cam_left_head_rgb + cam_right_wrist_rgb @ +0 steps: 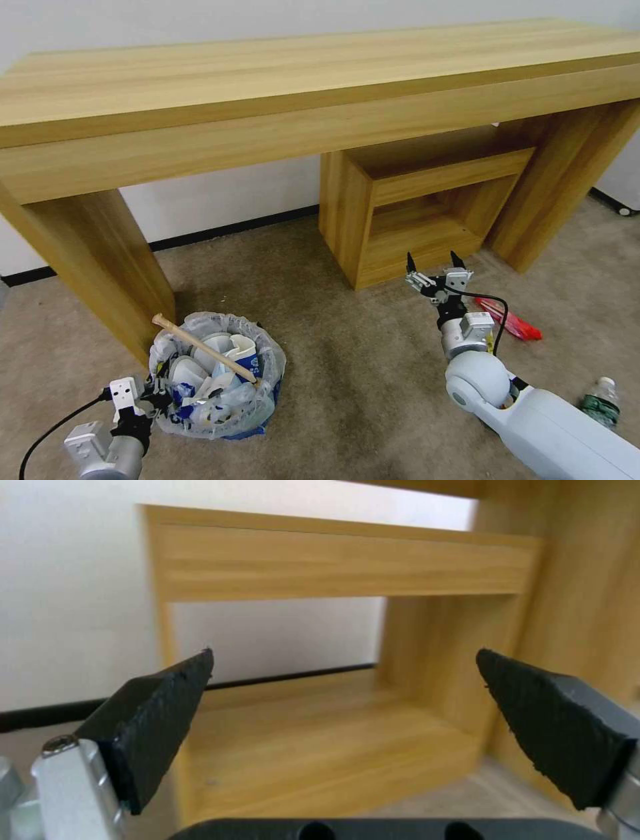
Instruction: Pick up the trash bin and place the garbage on the floor into it.
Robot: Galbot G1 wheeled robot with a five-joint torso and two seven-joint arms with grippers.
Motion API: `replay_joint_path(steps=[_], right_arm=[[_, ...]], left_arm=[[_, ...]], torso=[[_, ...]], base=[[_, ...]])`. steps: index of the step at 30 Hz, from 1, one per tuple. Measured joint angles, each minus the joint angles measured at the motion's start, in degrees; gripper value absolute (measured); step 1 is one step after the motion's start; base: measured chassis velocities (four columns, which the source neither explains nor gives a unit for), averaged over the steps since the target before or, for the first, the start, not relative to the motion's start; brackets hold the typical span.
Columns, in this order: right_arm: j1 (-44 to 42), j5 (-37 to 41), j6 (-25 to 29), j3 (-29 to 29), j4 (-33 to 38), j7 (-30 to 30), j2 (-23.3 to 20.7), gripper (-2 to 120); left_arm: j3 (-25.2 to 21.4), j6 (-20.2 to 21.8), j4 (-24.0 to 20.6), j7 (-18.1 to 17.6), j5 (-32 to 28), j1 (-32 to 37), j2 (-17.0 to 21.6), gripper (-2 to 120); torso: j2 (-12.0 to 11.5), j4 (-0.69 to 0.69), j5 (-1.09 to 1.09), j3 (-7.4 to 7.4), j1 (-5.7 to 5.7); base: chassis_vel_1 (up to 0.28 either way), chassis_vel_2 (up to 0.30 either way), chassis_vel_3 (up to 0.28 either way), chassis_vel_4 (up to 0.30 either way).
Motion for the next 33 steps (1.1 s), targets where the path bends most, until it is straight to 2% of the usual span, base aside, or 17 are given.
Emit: replay_joint_path(steps=[17, 33], right_arm=[[-3.1, -1.1, 0.8, 3.5, 0.5, 0.0, 0.8, 100], [-3.6, -3.9, 3.1, 4.3, -0.7, -1.5, 2.1, 100]], left_arm=[[0.3, -0.2, -0.5, 0.1, 0.7, 0.3, -1.2, 3], [0.3, -0.4, -0.6, 0.2, 0.9, 0.7, -1.3, 3]], torso=[[0.0, 0.01, 0.0, 0.0, 0.0], [0.0, 0.01, 0.0, 0.0, 0.0]], base=[[-0.059, -0.059, -0.059, -0.063], [-0.06, -0.061, -0.059, -0.059]])
